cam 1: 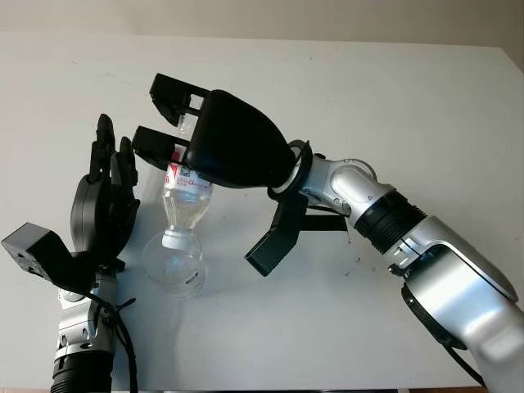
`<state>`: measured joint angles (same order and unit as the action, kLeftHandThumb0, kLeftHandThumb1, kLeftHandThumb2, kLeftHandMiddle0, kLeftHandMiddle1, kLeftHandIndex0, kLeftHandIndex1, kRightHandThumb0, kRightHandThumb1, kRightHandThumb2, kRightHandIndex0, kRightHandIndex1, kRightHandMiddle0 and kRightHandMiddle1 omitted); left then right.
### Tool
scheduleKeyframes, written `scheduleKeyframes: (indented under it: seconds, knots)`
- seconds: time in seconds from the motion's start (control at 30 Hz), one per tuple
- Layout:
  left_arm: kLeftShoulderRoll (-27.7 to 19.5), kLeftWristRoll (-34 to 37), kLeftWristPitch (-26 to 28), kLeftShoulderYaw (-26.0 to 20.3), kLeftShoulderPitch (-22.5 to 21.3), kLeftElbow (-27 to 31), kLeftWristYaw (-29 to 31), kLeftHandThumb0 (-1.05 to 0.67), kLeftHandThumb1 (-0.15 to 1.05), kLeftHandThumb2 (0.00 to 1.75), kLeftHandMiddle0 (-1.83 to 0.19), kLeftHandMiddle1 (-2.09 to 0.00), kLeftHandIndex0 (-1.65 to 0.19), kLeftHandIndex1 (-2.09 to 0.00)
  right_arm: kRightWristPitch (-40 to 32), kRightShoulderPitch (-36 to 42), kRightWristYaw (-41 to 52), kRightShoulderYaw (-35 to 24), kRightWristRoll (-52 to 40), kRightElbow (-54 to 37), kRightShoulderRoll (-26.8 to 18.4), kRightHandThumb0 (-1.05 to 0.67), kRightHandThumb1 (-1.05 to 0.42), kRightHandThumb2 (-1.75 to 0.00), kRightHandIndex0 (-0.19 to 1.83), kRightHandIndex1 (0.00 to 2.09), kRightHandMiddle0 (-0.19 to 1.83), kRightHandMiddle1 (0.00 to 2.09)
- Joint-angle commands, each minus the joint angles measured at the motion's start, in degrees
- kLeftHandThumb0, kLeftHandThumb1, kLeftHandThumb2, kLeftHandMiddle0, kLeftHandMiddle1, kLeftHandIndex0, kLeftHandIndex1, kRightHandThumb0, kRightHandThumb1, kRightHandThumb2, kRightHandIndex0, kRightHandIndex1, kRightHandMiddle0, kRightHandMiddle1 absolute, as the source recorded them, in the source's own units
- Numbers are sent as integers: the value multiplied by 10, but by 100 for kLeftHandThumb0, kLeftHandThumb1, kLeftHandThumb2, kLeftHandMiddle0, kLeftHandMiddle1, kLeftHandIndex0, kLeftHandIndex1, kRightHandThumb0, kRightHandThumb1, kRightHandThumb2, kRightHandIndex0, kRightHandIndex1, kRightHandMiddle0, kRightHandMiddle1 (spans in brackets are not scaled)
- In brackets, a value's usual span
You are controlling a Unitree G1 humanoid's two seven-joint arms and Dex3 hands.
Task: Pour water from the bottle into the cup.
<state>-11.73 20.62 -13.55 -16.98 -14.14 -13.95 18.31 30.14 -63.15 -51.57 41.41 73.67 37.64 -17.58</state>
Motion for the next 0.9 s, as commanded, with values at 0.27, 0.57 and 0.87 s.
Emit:
scheduleKeyframes:
  seconds: [0.27,0.57,0.87]
  knots:
    - [8,0,-6,1,6,-7,3,-76,105,58,19,-3,19,0,3,-16,-26,9,-6,-2,-1,-35,-104,-10,128,209,88,209]
    - [8,3,-6,-1,6,-6,3,-77,105,58,19,-3,19,0,142,19,291,-125,-411,117,63,-13,-66,-87,138,209,104,209]
    - [5,0,-8,-2,7,-10,6,-77,105,59,19,-4,19,0,-37,66,612,-277,-710,63,91,-18,-98,-31,130,209,115,209]
